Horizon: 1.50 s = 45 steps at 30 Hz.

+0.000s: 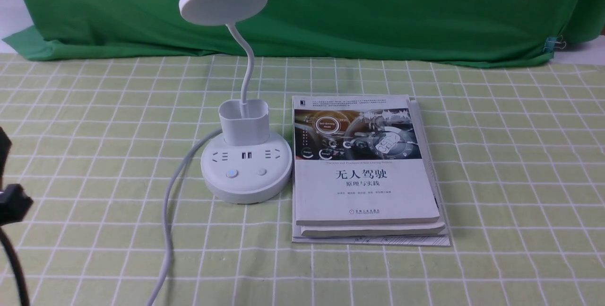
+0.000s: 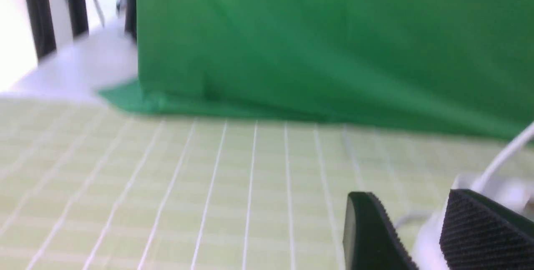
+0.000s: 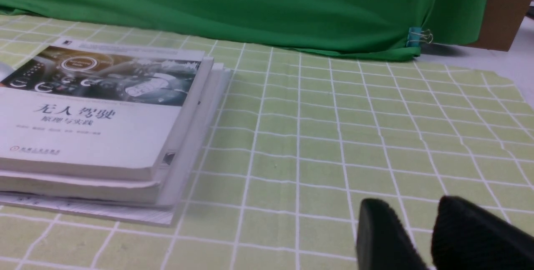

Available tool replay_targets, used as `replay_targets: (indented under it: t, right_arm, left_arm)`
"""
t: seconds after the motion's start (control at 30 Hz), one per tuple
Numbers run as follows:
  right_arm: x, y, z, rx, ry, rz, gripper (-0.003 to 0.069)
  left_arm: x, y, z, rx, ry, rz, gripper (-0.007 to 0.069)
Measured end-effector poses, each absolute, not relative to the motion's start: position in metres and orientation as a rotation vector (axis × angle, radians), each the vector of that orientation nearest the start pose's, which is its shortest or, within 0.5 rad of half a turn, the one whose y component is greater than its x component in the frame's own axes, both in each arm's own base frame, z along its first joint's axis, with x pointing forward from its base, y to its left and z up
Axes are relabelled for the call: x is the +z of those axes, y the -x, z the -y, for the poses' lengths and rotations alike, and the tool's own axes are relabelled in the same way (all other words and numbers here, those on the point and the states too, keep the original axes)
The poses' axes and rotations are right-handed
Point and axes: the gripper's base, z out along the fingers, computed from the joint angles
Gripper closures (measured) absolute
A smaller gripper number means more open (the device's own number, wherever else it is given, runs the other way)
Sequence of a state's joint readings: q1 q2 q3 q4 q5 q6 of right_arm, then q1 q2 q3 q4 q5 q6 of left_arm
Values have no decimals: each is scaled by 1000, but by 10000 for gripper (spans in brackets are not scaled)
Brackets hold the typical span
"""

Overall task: Turn on the table lamp on the green coffee tablecloth with your hand.
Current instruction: 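Press the power button on the lamp base to turn the lamp on with the left gripper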

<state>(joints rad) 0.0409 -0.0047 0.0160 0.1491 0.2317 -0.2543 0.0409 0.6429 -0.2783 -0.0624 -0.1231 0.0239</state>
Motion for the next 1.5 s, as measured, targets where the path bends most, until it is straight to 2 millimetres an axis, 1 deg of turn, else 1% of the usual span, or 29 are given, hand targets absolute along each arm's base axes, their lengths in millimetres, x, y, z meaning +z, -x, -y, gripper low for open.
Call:
replay_targets:
  t: [0.07, 0.17, 0.23, 0.3, 0.33, 0.37, 0.4, 0.43, 0.47, 0.5, 0.53, 0.57, 0.6, 0.63, 0.67, 0.7, 0.77, 0.83, 0.9, 1.0, 1.07, 1.13, 1.17, 1.27, 1.33, 1.37, 1.43, 1.5]
  right_arm:
    - [187, -55, -5, -21, 154, -1717, 414]
    - [187, -55, -5, -21, 154, -1717, 414]
    - [187, -55, -5, -21, 154, -1717, 414]
    - [187, -55, -5, -21, 154, -1717, 414]
    - [187, -55, -5, -21, 154, -1717, 414]
    - [187, -55, -5, -21, 154, -1717, 414]
    - [187, -55, -5, -21, 154, -1717, 414]
    - [187, -55, -5, -21, 154, -1717, 414]
    - [187, -55, -5, -21, 154, -1717, 414]
    - [187, -55, -5, -21, 154, -1717, 414]
    - [187, -55, -5, -21, 154, -1717, 414]
    - [187, -55, -5, -21, 154, -1717, 414]
    - [187, -55, -5, -21, 154, -1717, 414]
    - [187, -55, -5, -21, 154, -1717, 414]
    - [187, -55, -5, -21, 154, -1717, 414]
    - [187, -55, -5, -21, 154, -1717, 414]
    - [187, -55, -5, -20, 154, -1717, 414]
    - [187, -55, -5, -21, 155, -1717, 414]
    - [187, -55, -5, -21, 155, -1717, 414]
    - [187, -55, -5, -21, 155, -1717, 414]
    - [187, -55, -5, -21, 155, -1717, 414]
    - [187, -55, -5, -21, 155, -1717, 414]
    - [187, -55, -5, -21, 155, -1717, 414]
    - [187, -55, -5, -21, 155, -1717, 414]
    - [187, -55, -5, -21, 155, -1717, 414]
    - [187, -55, -5, -21, 155, -1717, 414]
    - [187, -55, -5, -21, 155, -1717, 414]
    - [187, -55, -5, -21, 155, -1717, 414]
  left_arm:
    - [252, -146, -7, 16, 70, -1782, 384]
    - [245, -163, -8, -27, 137, -1769, 384]
    - [242, -170, -8, -66, 181, -1763, 385]
    - [232, -180, -6, -95, 158, -1805, 393]
    - [230, -182, -5, -97, 151, -1817, 396]
    - [224, -187, 0, -132, 88, -1845, 412]
    - [222, -188, 2, -152, 92, -1848, 415]
    - [217, -193, 11, -227, -5, -1854, 443]
    - [215, -197, 18, -292, -57, -1848, 461]
    - [214, -201, 24, -357, -100, -1840, 477]
    - [214, -202, 26, -379, -116, -1841, 482]
    - [210, -209, 37, -501, -189, -1834, 519]
    - [210, -209, 37, -506, -196, -1835, 523]
    - [205, -217, 45, -594, -260, -1841, 553]
    - [205, -218, 46, -602, -265, -1842, 559]
    - [199, -225, 49, -644, -297, -1855, 578]
    - [194, -232, 52, -661, -330, -1876, 593]
    - [191, -239, 56, -635, -365, -1923, 597]
    - [191, -246, 61, -572, -395, -1980, 599]
    - [192, -258, 68, -371, -408, -2130, 600]
    - [196, -265, 74, -175, -419, -2228, 601]
    - [199, -267, 79, -99, -437, -2251, 601]
    - [204, -268, 87, -64, -459, -2254, 601]
    - [213, -267, 109, -118, -505, -2231, 601]
    - [214, -266, 117, -147, -504, -2246, 601]
    - [213, -266, 120, -140, -517, -2275, 601]
    - [210, -267, 119, -115, -531, -2329, 601]
    - [202, -267, 119, -71, -570, -2452, 601]
